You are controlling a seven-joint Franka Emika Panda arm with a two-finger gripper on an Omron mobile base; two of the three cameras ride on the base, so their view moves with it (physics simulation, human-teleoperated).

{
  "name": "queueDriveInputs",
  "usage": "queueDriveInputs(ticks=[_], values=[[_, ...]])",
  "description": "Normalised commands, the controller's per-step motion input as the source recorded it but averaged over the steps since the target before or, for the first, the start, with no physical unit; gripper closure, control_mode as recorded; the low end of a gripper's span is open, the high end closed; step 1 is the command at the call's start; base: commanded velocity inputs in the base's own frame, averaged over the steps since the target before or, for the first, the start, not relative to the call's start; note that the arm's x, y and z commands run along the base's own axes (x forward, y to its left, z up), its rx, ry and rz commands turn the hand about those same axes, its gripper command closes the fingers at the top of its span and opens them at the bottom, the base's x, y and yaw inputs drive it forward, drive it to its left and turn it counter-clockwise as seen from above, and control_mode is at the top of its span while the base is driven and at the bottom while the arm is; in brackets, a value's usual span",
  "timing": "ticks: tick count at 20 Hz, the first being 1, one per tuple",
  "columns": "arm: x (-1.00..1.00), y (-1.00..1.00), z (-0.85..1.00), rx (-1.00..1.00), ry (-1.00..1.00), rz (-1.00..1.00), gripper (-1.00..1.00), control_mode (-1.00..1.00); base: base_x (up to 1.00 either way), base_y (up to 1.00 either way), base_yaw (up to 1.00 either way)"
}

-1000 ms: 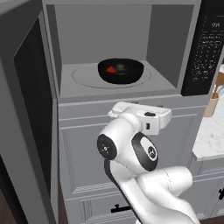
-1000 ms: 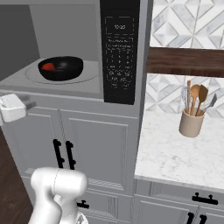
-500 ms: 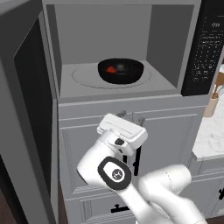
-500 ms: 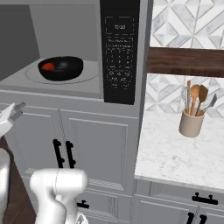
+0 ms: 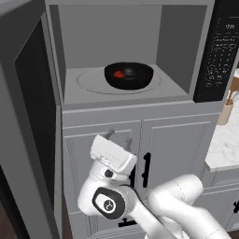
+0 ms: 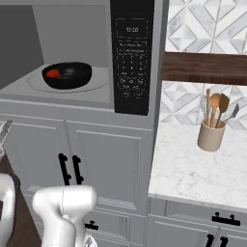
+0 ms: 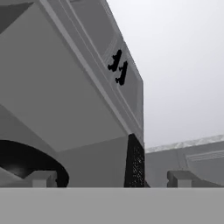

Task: Pick the bell pepper from the sink and place it in the bowl. Then pick the bowl and place it in the microwave. Then close the microwave door and press the start button.

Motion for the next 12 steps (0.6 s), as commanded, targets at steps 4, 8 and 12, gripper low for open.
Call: queueDriveInputs(ticks=[4, 8, 12], values=[[-0.02, 1.0, -0.25, 0.0, -0.13, 0.1, -1.0, -1.0, 0.0, 0.0, 0.0], [0.0, 0.99, -0.28, 0.0, -0.14, 0.21, -1.0, -1.0, 0.0, 0.0, 0.0], [0.0, 0.95, -0.34, 0.0, -0.15, 0.23, -1.0, -1.0, 0.0, 0.0, 0.0]])
